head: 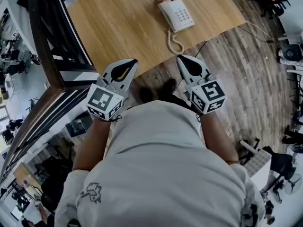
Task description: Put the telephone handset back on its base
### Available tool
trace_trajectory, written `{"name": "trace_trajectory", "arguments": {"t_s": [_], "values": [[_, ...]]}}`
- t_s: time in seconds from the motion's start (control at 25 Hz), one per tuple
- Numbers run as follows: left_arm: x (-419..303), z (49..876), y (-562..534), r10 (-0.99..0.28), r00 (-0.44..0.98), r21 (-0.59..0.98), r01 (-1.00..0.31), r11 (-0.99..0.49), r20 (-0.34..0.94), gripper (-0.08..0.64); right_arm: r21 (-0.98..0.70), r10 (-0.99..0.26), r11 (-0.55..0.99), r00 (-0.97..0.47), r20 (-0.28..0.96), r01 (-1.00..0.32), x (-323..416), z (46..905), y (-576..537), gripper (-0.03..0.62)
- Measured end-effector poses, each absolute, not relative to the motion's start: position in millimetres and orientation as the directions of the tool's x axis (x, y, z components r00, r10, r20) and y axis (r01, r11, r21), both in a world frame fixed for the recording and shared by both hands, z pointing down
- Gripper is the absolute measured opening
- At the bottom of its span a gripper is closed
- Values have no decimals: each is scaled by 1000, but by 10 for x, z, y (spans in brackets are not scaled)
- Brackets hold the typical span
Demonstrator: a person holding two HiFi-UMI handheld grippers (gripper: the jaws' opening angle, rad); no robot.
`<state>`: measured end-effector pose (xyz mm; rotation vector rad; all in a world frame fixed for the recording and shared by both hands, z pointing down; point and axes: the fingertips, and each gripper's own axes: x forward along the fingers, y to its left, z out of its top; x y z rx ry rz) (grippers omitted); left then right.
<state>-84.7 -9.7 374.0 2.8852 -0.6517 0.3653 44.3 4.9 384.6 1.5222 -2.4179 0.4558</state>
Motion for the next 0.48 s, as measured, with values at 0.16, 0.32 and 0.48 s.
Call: {"name": "trace_trajectory", "arguments": {"t_s": [0.16, 0.32, 0.48], "values": [[-830, 3737, 21, -393, 880, 110, -433, -895, 266, 6, -132, -829, 400, -420, 370, -907, 470, 3818, 179, 6], [-746, 3723, 136, -395, 879, 103, -433, -895, 266, 6, -133, -831, 404, -424, 360, -905, 563, 3792, 285, 6], [-615, 3684, 273, -410, 873, 88, -446, -891, 265, 6, -137, -827, 422, -442, 347, -896, 699, 3749, 426, 6]]}}
